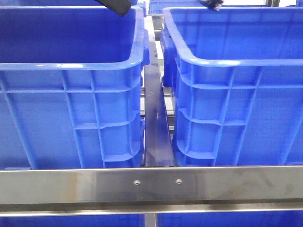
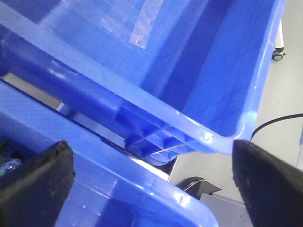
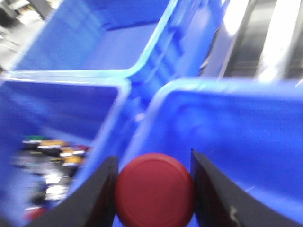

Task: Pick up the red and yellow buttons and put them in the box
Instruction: 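Carry the red button with the right gripper down into the empty bin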

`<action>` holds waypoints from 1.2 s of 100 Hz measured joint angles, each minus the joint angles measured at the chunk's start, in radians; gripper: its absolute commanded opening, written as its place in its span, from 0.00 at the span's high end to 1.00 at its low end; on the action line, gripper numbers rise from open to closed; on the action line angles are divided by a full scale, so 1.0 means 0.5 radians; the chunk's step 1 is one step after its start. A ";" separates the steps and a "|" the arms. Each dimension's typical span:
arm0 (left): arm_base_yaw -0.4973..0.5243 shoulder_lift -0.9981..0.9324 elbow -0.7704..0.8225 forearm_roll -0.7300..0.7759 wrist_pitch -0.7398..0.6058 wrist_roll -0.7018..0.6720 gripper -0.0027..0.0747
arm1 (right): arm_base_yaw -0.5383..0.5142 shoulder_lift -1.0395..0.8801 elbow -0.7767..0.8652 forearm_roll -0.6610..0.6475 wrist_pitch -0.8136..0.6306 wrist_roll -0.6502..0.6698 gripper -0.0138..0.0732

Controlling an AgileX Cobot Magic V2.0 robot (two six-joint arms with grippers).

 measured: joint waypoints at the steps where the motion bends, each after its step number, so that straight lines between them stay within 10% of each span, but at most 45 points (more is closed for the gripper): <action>1: 0.000 0.000 0.000 0.000 0.000 0.000 0.14 | 0.000 0.000 0.000 0.000 -0.009 0.000 0.56; 51: 0.000 0.000 0.000 0.000 0.000 0.000 0.14 | 0.000 0.242 0.000 0.012 -0.497 -0.651 0.56; 120: 0.000 0.000 0.000 0.000 0.000 0.000 0.14 | 0.000 0.695 0.000 0.042 -0.824 -0.793 0.56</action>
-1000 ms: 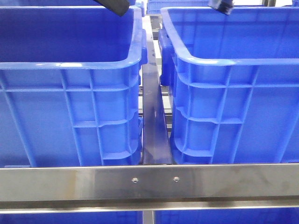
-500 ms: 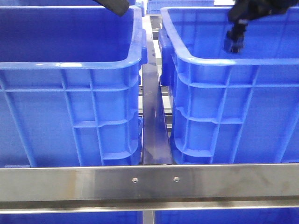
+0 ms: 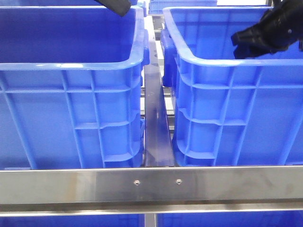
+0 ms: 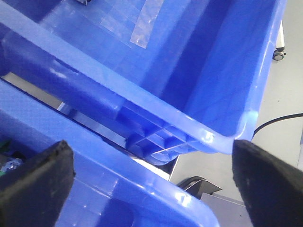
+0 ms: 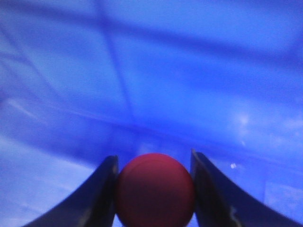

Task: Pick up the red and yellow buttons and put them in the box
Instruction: 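Carry the red button with the right gripper down into the empty bin, then open the right gripper to release the red button, raise it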

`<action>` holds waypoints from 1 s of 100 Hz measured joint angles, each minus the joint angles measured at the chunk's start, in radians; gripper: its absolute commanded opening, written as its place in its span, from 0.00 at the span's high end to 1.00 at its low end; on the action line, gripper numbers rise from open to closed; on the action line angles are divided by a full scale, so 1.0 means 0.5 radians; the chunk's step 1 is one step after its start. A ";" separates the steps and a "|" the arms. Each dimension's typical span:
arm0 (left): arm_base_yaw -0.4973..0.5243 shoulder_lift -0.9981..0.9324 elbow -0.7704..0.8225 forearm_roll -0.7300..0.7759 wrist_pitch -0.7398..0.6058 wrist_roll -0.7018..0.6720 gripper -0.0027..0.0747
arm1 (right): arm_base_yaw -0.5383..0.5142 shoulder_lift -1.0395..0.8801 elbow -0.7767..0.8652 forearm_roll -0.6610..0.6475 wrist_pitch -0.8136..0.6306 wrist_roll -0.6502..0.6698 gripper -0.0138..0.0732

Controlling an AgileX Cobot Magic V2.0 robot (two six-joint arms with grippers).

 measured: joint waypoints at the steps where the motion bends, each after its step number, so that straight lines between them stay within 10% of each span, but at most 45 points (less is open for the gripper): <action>1: 0.000 0.000 0.000 0.000 0.000 0.000 0.14 | 0.000 0.005 0.000 0.000 0.000 0.000 0.56; 39: 0.000 0.000 0.000 0.000 0.000 0.000 0.14 | 0.000 0.009 -0.004 0.004 -0.005 -0.005 0.28; 100: 0.000 0.000 0.000 0.000 0.000 0.000 0.14 | 0.000 -0.254 0.039 0.004 0.090 0.000 0.28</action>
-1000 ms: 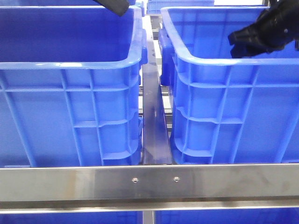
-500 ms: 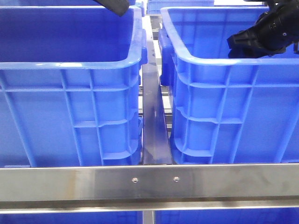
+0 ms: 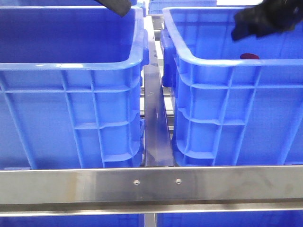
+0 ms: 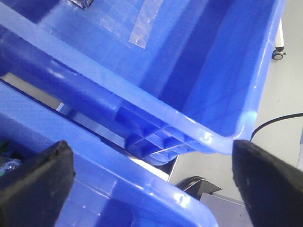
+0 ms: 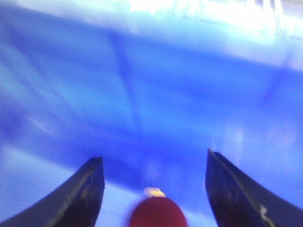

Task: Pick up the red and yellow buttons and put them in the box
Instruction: 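Open the right gripper to release the red button, raise it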

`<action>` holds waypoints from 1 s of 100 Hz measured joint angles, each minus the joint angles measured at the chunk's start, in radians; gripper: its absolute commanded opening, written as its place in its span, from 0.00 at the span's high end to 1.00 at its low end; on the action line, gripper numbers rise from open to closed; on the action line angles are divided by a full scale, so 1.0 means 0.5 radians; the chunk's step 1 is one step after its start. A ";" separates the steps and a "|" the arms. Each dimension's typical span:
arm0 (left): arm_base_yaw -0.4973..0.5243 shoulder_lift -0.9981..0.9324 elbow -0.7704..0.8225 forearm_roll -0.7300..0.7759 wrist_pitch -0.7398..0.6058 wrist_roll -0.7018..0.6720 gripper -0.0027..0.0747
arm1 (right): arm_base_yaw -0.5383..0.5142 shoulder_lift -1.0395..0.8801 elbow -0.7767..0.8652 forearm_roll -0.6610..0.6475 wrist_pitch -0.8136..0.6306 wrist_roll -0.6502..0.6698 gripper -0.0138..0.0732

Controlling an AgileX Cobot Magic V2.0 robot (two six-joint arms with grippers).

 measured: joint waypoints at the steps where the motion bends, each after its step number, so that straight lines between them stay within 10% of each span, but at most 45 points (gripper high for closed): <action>1: 0.000 0.000 0.000 0.000 0.000 0.000 0.14 | 0.000 -0.019 0.009 0.000 0.004 0.004 0.28; 15: 0.000 0.000 0.000 0.000 0.000 0.000 0.14 | 0.000 -0.223 0.160 0.000 0.009 0.038 0.37; 42: 0.000 0.000 0.000 0.000 0.000 0.000 0.14 | 0.000 -0.692 0.532 0.000 -0.003 0.099 0.93; 100: 0.000 0.000 0.000 0.000 -0.004 0.000 0.14 | 0.000 -1.792 1.310 0.018 0.123 0.120 0.92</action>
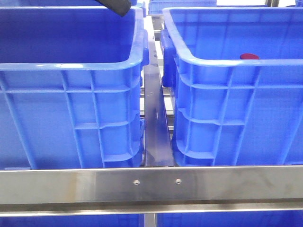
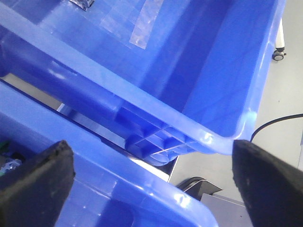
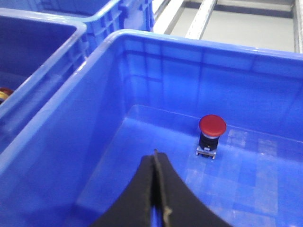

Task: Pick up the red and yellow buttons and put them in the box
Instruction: 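Open the right gripper to release the red button, raise it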

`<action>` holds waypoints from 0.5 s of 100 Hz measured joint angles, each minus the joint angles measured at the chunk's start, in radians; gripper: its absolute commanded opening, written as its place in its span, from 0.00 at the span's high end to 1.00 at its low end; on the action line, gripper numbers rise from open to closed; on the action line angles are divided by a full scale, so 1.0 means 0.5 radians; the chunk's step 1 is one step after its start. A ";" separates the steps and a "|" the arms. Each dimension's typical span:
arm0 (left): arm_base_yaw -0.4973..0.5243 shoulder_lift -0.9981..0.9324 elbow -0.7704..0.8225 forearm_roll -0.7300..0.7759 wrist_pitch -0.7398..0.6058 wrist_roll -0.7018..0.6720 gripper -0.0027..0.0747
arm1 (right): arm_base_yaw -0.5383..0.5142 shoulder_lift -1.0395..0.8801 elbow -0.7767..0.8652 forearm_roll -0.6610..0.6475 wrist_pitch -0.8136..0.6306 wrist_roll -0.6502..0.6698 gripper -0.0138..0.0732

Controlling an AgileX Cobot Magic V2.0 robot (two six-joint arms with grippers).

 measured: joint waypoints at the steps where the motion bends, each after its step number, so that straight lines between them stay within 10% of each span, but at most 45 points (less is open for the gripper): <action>1: 0.000 0.000 0.000 0.000 0.000 0.000 0.14 | 0.000 -0.013 0.008 0.000 0.000 0.000 0.92; 50: 0.019 0.000 -0.004 0.012 -0.004 -0.059 0.14 | 0.000 -0.429 0.198 0.003 0.012 0.005 0.92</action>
